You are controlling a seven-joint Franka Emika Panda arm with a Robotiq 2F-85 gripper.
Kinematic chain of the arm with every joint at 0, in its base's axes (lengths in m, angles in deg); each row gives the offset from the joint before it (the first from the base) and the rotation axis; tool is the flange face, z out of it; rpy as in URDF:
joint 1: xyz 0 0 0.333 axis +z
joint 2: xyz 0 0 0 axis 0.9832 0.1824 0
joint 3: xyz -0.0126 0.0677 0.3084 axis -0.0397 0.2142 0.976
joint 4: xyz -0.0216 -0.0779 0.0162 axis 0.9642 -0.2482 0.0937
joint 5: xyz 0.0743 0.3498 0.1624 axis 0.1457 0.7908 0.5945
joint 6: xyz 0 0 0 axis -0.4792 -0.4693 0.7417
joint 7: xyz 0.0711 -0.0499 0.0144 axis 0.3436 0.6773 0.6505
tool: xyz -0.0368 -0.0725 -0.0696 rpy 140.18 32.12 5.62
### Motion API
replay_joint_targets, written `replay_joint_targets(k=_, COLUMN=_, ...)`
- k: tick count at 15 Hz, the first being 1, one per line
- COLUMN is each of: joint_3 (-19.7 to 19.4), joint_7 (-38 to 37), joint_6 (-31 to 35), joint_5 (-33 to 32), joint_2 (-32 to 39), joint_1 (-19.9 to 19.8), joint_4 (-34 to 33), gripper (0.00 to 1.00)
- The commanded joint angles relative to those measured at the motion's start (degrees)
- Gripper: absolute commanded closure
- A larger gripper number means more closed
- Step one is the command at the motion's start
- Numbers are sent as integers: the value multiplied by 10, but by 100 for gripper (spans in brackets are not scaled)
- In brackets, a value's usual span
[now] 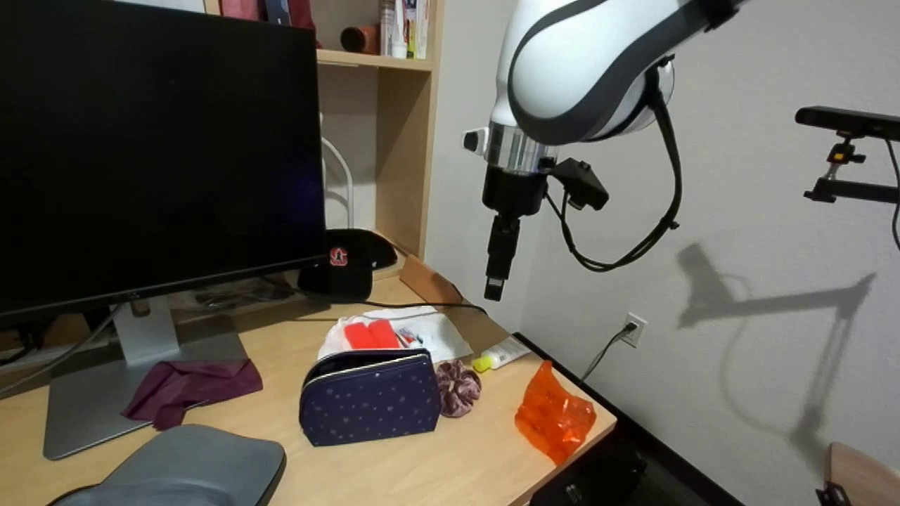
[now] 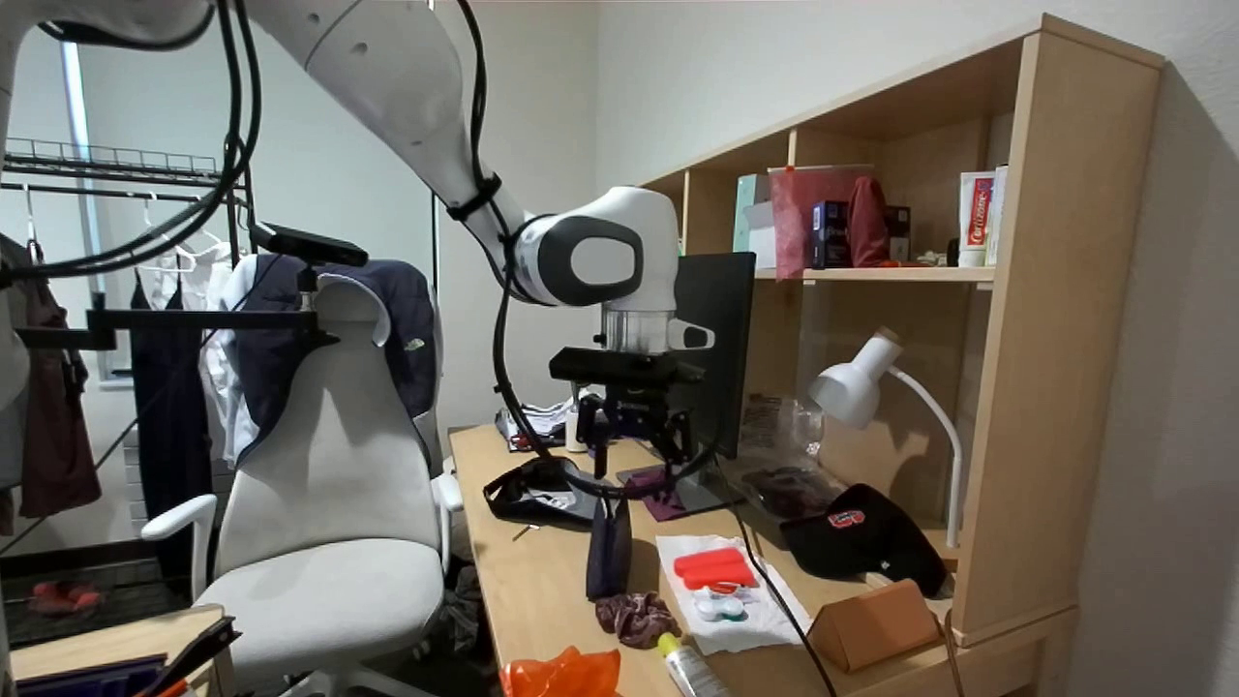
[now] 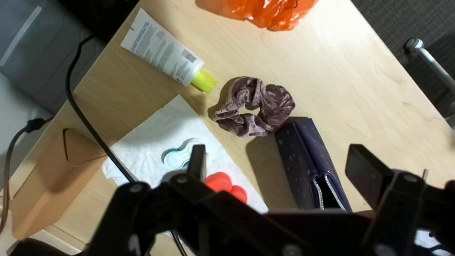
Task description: Move the brown case away from the cap then take the hair ribbon out of the purse and put it on the desk
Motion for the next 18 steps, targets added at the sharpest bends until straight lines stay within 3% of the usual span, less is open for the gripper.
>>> replay_joint_targets(k=1, joint_3=-15, joint_7=-25, joint_6=-56, joint_5=35, joint_2=-35, joint_1=-9, joint_4=2, gripper=0)
replay_joint_targets(k=6, joint_3=-48, joint_7=-86, joint_6=-107, joint_5=59, joint_2=-37, joint_1=-13, joint_4=-17, gripper=0)
replay_joint_targets(k=14, joint_3=-70, joint_7=-278, joint_6=-73, joint_5=41, joint_2=-45, joint_1=-7, joint_4=1, gripper=0)
replay_joint_targets(k=15, joint_3=-67, joint_7=-234, joint_6=-86, joint_5=44, joint_2=-31, joint_1=-11, joint_4=-15, gripper=0)
replay_joint_targets(k=18, joint_3=-68, joint_7=-261, joint_6=-86, joint_5=44, joint_2=-31, joint_1=-10, joint_4=-15, gripper=0)
